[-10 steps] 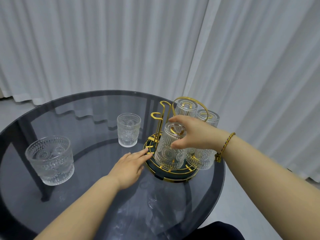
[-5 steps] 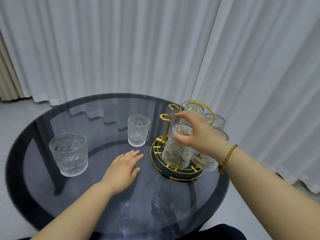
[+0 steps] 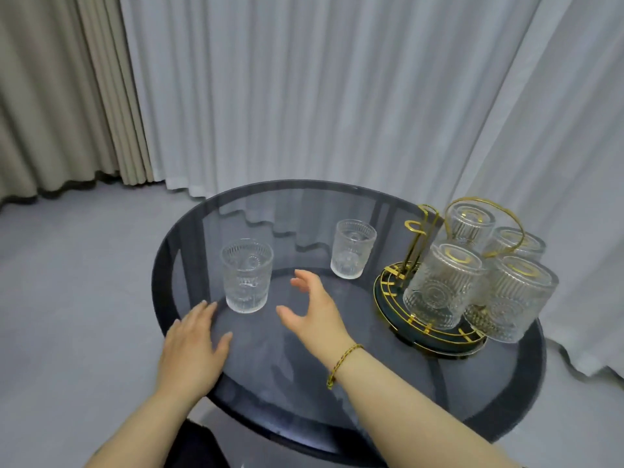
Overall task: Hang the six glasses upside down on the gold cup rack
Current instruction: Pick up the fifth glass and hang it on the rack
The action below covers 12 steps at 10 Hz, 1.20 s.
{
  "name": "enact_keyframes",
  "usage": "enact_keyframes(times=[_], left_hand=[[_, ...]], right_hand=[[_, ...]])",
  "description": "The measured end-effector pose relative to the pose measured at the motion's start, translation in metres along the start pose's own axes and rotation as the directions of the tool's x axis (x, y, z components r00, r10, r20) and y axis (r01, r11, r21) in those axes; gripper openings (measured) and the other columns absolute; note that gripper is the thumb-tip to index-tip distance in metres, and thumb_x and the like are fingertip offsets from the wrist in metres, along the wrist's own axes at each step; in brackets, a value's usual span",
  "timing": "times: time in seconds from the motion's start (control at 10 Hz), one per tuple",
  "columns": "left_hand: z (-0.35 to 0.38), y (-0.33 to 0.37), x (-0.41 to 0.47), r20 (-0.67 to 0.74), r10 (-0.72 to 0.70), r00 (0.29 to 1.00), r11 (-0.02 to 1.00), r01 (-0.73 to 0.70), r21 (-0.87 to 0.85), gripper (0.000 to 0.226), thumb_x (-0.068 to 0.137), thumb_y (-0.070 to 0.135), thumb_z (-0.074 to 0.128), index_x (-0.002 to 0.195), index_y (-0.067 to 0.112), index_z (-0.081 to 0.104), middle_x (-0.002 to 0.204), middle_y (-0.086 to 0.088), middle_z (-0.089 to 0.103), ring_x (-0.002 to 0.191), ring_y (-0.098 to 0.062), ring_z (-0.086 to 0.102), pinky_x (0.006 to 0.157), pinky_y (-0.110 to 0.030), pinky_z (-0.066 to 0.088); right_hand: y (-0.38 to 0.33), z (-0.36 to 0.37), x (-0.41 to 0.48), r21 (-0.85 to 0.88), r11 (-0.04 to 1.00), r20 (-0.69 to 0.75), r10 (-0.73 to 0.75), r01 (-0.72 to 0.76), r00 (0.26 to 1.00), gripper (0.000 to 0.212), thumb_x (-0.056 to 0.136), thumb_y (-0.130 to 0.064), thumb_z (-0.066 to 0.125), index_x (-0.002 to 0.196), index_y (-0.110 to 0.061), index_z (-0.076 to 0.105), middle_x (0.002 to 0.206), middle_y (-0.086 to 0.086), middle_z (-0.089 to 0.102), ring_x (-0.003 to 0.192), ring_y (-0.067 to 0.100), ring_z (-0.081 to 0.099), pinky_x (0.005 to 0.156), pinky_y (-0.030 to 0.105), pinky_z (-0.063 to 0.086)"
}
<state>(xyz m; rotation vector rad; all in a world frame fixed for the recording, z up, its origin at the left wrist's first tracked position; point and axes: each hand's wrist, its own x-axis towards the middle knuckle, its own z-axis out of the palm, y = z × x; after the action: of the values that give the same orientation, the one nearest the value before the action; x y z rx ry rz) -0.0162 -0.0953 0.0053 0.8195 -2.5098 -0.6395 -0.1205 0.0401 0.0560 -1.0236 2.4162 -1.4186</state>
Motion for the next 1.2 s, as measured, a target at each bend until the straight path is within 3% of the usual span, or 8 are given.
enact_keyframes(times=[0.2, 0.5, 0.6, 0.7, 0.8, 1.0, 1.1, 1.2], left_hand=[[0.012, -0.012, 0.006, 0.039, 0.034, 0.999, 0.995, -0.038, 0.097, 0.042, 0.087, 0.034, 0.050, 0.124, 0.013, 0.046, 0.145, -0.004, 0.037, 0.137, -0.017, 0.025, 0.114, -0.039, 0.011], [0.012, -0.014, 0.008, 0.044, 0.044, 0.998, 0.993, -0.049, 0.105, 0.041, 0.089, 0.036, 0.045, 0.125, 0.017, 0.044, 0.148, 0.000, 0.032, 0.139, -0.012, 0.019, 0.115, -0.035, 0.007], [0.012, -0.014, 0.008, 0.042, 0.040, 0.998, 0.994, -0.044, 0.096, 0.041, 0.089, 0.036, 0.045, 0.125, 0.017, 0.044, 0.148, 0.000, 0.032, 0.139, -0.012, 0.019, 0.115, -0.035, 0.006], [0.010, -0.013, 0.007, 0.058, 0.038, 0.998, 0.994, -0.044, 0.100, 0.042, 0.089, 0.037, 0.043, 0.126, 0.017, 0.042, 0.149, 0.001, 0.030, 0.139, -0.012, 0.017, 0.115, -0.035, 0.006], [0.008, -0.013, 0.007, 0.089, 0.035, 0.995, 0.994, -0.044, 0.101, 0.043, 0.090, 0.038, 0.043, 0.128, 0.017, 0.041, 0.149, 0.000, 0.029, 0.140, -0.013, 0.016, 0.115, -0.036, 0.006], [0.008, 0.012, 0.006, 0.043, 0.138, 0.989, 0.989, -0.136, -0.048, 0.032, 0.088, 0.014, 0.051, 0.120, 0.013, 0.053, 0.137, -0.005, 0.049, 0.133, -0.018, 0.035, 0.113, -0.039, 0.014], [0.020, 0.044, 0.006, 0.101, 0.277, 0.956, 0.956, -0.263, -0.130, 0.034, 0.089, 0.011, 0.049, 0.122, 0.015, 0.051, 0.140, -0.003, 0.045, 0.134, -0.015, 0.033, 0.114, -0.033, 0.013], [0.038, 0.075, 0.008, 0.219, 0.397, 0.891, 0.916, -0.371, -0.151, 0.038, 0.092, 0.018, 0.042, 0.130, 0.022, 0.040, 0.148, 0.003, 0.031, 0.138, -0.009, 0.023, 0.114, -0.027, 0.008]], right_hand=[[0.010, 0.051, 0.030, 0.030, 0.980, 0.080, 0.192, -0.195, 0.978, 0.095, 0.069, -0.027, 0.071, 0.138, -0.013, 0.008, 0.145, 0.007, 0.032, 0.134, 0.021, 0.027, 0.110, 0.031, 0.022], [0.011, 0.077, 0.061, -0.114, 0.972, -0.067, 0.199, -0.206, 0.978, 0.089, 0.059, -0.041, 0.073, 0.129, -0.015, 0.024, 0.127, 0.004, 0.051, 0.123, 0.023, 0.037, 0.112, 0.042, 0.020], [0.014, 0.076, 0.061, -0.053, 0.977, -0.067, 0.201, -0.205, 0.977, 0.076, 0.058, -0.039, 0.075, 0.118, -0.016, 0.034, 0.118, 0.004, 0.056, 0.118, 0.024, 0.043, 0.109, 0.039, 0.028], [0.012, 0.068, 0.055, 0.101, 0.969, -0.022, 0.227, -0.224, 0.974, 0.068, 0.057, -0.032, 0.077, 0.110, -0.026, 0.035, 0.111, -0.002, 0.057, 0.103, 0.018, 0.054, 0.075, 0.018, 0.046], [0.002, 0.047, 0.048, 0.207, 0.959, -0.005, 0.200, -0.194, 0.980, 0.068, 0.058, -0.026, 0.077, 0.112, -0.025, 0.035, 0.114, -0.003, 0.054, 0.103, 0.015, 0.054, 0.074, 0.016, 0.042], [-0.037, -0.038, 0.033, 0.074, 0.996, -0.059, 0.052, -0.047, 0.997, 0.064, 0.060, -0.025, 0.076, 0.113, -0.025, 0.041, 0.118, -0.002, 0.054, 0.105, 0.011, 0.053, 0.084, 0.019, 0.038], [-0.056, -0.092, 0.025, -0.054, 0.998, -0.081, 0.010, -0.014, 0.997, 0.056, 0.059, -0.029, 0.076, 0.104, -0.025, 0.042, 0.094, -0.018, 0.055, 0.080, -0.008, 0.054, 0.060, 0.002, 0.039], [-0.067, -0.146, 0.019, -0.171, 0.984, -0.145, 0.032, -0.057, 0.989, 0.062, 0.057, -0.035, 0.076, 0.106, -0.024, 0.039, 0.082, -0.023, 0.041, 0.072, -0.008, 0.045, 0.054, 0.009, 0.040]])
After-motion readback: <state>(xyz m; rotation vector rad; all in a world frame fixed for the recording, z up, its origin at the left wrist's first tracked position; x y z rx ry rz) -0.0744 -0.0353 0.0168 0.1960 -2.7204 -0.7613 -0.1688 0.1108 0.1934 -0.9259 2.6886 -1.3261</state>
